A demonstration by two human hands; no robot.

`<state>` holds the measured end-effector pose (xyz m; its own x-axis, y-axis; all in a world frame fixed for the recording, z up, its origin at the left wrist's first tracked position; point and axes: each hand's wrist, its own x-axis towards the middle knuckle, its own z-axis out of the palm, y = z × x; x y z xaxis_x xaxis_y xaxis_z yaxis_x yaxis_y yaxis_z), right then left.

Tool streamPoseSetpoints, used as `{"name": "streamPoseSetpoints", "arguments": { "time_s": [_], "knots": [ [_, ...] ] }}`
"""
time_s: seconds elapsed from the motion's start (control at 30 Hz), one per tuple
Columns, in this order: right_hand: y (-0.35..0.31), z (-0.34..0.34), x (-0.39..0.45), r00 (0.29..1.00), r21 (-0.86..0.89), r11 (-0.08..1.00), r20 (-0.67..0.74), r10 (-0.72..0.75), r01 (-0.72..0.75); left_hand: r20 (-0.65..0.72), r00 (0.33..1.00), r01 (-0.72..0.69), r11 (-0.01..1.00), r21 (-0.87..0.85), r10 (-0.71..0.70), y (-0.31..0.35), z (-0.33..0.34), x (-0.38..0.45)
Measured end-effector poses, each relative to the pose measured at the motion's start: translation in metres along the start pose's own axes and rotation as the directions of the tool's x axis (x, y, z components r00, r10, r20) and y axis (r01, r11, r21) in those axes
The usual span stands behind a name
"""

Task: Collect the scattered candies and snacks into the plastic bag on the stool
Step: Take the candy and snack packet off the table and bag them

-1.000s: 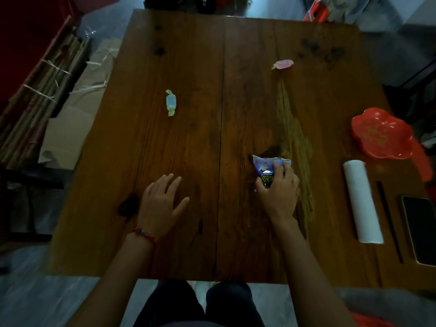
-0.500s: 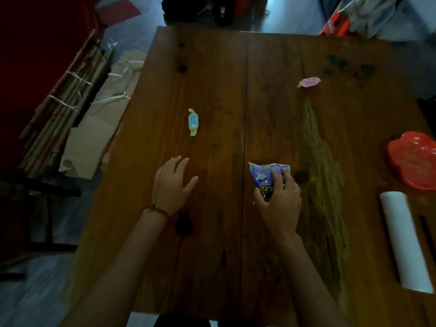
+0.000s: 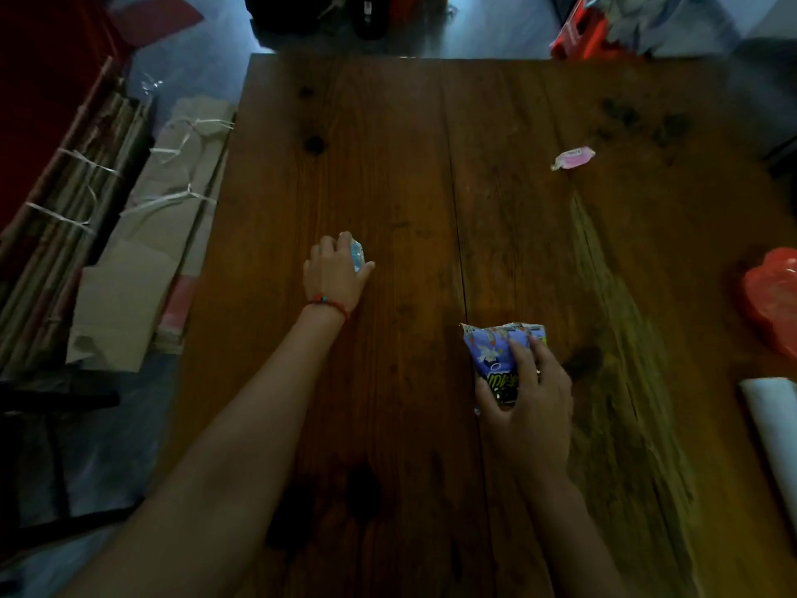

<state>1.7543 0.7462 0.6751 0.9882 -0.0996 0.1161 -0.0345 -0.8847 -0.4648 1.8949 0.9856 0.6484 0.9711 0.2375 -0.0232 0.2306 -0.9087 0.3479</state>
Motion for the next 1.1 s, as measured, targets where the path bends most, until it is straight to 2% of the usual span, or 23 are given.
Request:
{"name": "streamPoseSetpoints", "arguments": {
  "time_s": [0.13, 0.33, 0.63, 0.8, 0.97, 1.1],
  "knots": [
    [0.001, 0.002, 0.001, 1.0, -0.018, 1.0, 0.009, 0.001, -0.001, 0.038, 0.999, 0.0, 1.0, -0.022, 0.001, -0.003, 0.008, 0.006],
    [0.0, 0.002, -0.001, 0.999, -0.036, 0.999, 0.027, 0.016, -0.015, 0.043, 0.999, 0.006, 0.983, -0.181, 0.002, -0.009, 0.005, 0.01],
    [-0.011, 0.01, -0.003, 0.999, -0.02, 1.0, 0.04, -0.002, 0.003, 0.237, 0.971, 0.025, 0.982, -0.186, 0.02, -0.017, -0.001, 0.0],
    [-0.012, 0.011, -0.009, 0.999, -0.012, 1.0, 0.04, 0.009, -0.008, 0.318, 0.944, -0.024, 0.981, -0.194, 0.086, -0.02, 0.001, -0.03],
    [-0.014, 0.009, -0.018, 0.999, -0.017, 0.999, 0.03, 0.031, -0.031, 0.322, 0.932, -0.122, 0.979, -0.162, 0.169, -0.019, 0.008, -0.068],
    [-0.017, 0.008, -0.025, 0.998, -0.021, 0.999, 0.037, 0.044, -0.043, 0.244, 0.942, -0.195, 0.968, -0.158, 0.23, -0.016, 0.012, -0.081]
  ]
}}
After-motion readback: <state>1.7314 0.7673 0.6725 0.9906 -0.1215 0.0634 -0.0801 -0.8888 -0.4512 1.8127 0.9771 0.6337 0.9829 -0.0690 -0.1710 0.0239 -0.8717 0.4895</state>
